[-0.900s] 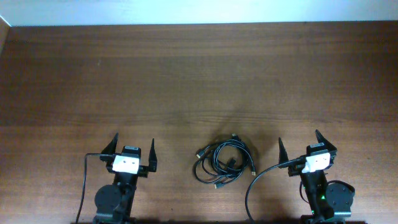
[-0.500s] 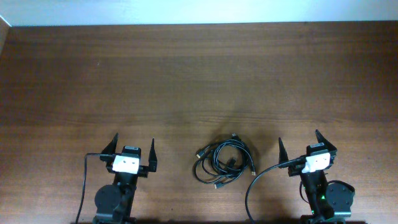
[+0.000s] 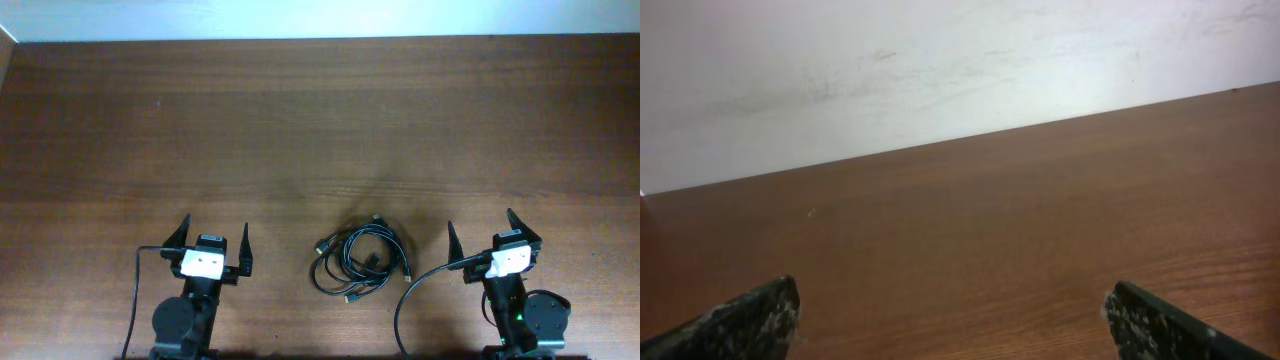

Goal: Untangle cables

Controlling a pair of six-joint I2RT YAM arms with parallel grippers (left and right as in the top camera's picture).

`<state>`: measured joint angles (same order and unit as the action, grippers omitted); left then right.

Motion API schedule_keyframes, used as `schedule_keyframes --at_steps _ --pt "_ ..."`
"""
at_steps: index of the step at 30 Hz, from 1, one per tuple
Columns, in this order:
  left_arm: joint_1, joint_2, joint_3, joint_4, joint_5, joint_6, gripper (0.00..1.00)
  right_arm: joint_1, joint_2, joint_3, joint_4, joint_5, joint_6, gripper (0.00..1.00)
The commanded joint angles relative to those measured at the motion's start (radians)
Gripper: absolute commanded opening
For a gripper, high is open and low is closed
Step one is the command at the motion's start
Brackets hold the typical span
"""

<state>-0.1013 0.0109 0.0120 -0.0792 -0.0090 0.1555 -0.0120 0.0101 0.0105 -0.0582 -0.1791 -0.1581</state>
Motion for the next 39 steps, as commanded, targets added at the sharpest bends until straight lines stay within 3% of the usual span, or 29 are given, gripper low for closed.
schedule_keyframes --at_steps 1,39 --pt "0.006 -0.005 -0.003 -0.005 -0.006 -0.012 0.99 0.005 -0.004 -0.005 -0.005 -0.019 0.001 0.98" --pt "0.006 -0.005 0.01 -0.003 0.055 -0.012 0.99 0.005 -0.004 -0.005 -0.005 -0.019 0.001 0.98"
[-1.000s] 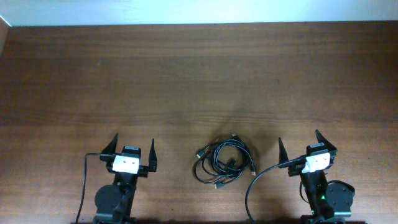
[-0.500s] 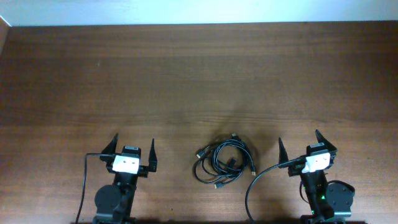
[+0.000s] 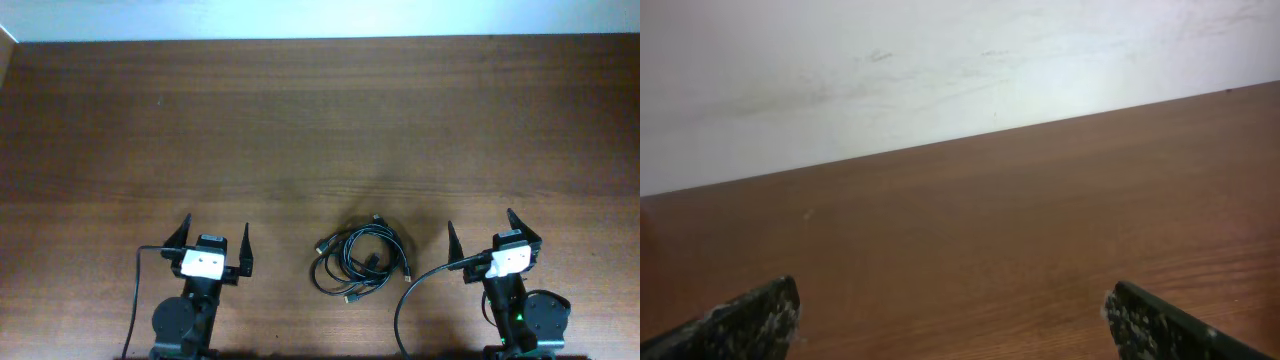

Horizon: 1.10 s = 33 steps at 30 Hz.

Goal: Untangle cables

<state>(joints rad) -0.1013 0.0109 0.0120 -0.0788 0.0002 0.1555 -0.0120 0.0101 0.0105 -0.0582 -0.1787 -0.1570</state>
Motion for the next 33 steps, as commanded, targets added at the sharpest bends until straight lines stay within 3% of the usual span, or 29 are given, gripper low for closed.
schedule_keyframes --at_steps 1,5,9,16,24,33 --pt "0.006 -0.005 0.017 -0.01 0.049 -0.012 0.99 0.005 -0.004 -0.005 -0.005 -0.02 0.0 0.98" --pt "0.006 -0.005 0.061 -0.059 0.131 -0.012 0.99 0.005 -0.004 -0.005 -0.005 -0.02 0.0 0.98" --pt "0.006 -0.005 0.153 -0.208 0.192 -0.011 0.99 0.005 -0.004 -0.005 -0.005 -0.02 0.0 0.98" --pt "0.006 0.053 0.216 -0.273 0.248 0.0 0.99 0.005 -0.004 -0.005 -0.005 -0.02 0.0 0.98" --pt "0.006 0.34 0.338 -0.276 0.324 0.053 0.99 0.005 -0.004 -0.005 -0.005 -0.02 0.0 0.98" --pt "0.004 0.629 0.429 -0.267 0.543 0.201 0.99 0.005 -0.004 -0.005 -0.005 -0.02 0.0 0.98"
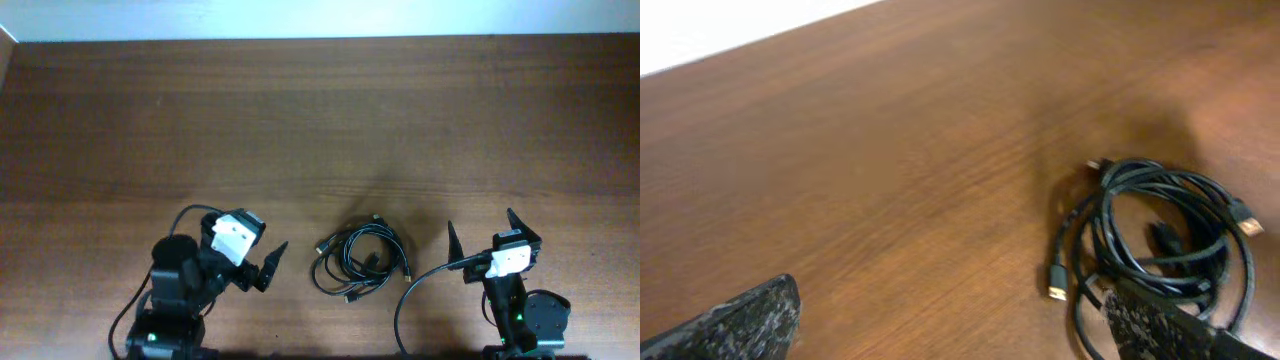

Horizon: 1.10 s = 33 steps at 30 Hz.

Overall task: Untangle cables
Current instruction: 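Move the left gripper down onto the black cable bundle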

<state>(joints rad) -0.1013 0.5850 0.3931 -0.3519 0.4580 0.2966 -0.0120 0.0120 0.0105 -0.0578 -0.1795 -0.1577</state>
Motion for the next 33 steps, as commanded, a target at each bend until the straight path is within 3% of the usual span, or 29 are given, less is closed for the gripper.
schedule_keyframes --at_steps 1,5,7,14,23,28,33 --pt "0.003 0.082 0.056 0.006 0.108 0.074 0.99 0.005 -0.006 -0.005 -0.006 -0.019 0.001 0.98" --pt "0.003 0.155 0.084 0.005 0.135 0.077 0.99 0.005 -0.006 -0.005 -0.006 -0.019 0.001 0.98" --pt "0.003 0.186 0.09 0.005 0.22 0.137 0.99 0.005 -0.006 -0.005 -0.006 -0.019 0.001 0.98" --pt "-0.047 0.274 0.155 -0.054 0.226 0.203 0.99 0.005 -0.006 -0.005 -0.006 -0.019 0.001 0.98" --pt "-0.26 0.446 0.259 -0.073 0.028 0.217 0.99 0.005 -0.006 -0.005 -0.006 -0.019 0.001 0.98" --pt "-0.425 0.739 0.542 -0.268 -0.187 0.174 0.99 0.005 -0.006 -0.005 -0.006 -0.019 0.001 0.98" --pt "-0.52 0.949 0.707 -0.315 -0.293 0.069 0.99 0.005 -0.006 -0.005 -0.006 -0.019 0.001 0.98"
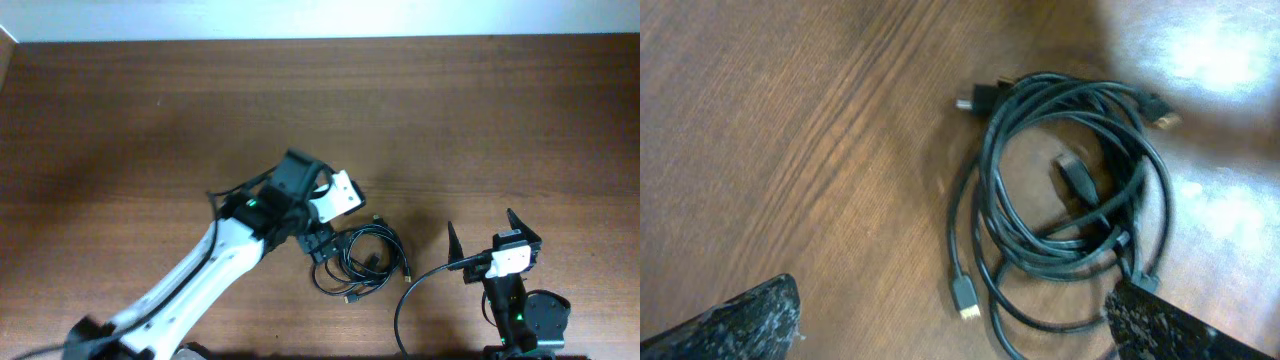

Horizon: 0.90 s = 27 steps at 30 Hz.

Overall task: Untangle cables
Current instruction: 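Move the left gripper down onto the black cable bundle, then grasp the cable bundle with the left gripper and lift it up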

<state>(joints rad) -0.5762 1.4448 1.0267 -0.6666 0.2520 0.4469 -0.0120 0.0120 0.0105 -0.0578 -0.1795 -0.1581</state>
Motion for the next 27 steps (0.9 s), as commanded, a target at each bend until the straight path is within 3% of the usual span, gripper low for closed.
schedule_keyframes --at_steps 1,3,11,18,20,21,27 --pt "-0.067 0.127 0.093 0.0 -0.114 -0.12 0.99 0.005 -0.006 -0.005 -0.006 -0.019 0.001 0.98" --pt "-0.095 0.183 0.105 0.011 -0.143 -0.175 0.99 0.005 -0.006 -0.005 -0.006 -0.019 0.001 0.98" --pt "-0.131 0.274 0.104 0.026 -0.098 -0.174 0.99 0.005 -0.006 -0.005 -0.006 -0.019 0.001 0.98" --pt "-0.136 0.377 0.104 0.038 -0.13 -0.3 0.98 0.005 -0.006 -0.005 -0.006 -0.019 0.001 0.98" --pt "-0.153 0.397 0.104 0.038 -0.148 -0.304 0.85 0.005 -0.006 -0.005 -0.006 -0.019 0.001 0.98" --pt "-0.165 0.398 0.104 0.045 -0.172 -0.304 0.73 0.005 -0.006 -0.005 -0.006 -0.019 0.001 0.98" --pt "-0.189 0.398 0.104 0.113 -0.189 -0.335 0.43 0.005 -0.006 -0.005 -0.006 -0.019 0.001 0.98"
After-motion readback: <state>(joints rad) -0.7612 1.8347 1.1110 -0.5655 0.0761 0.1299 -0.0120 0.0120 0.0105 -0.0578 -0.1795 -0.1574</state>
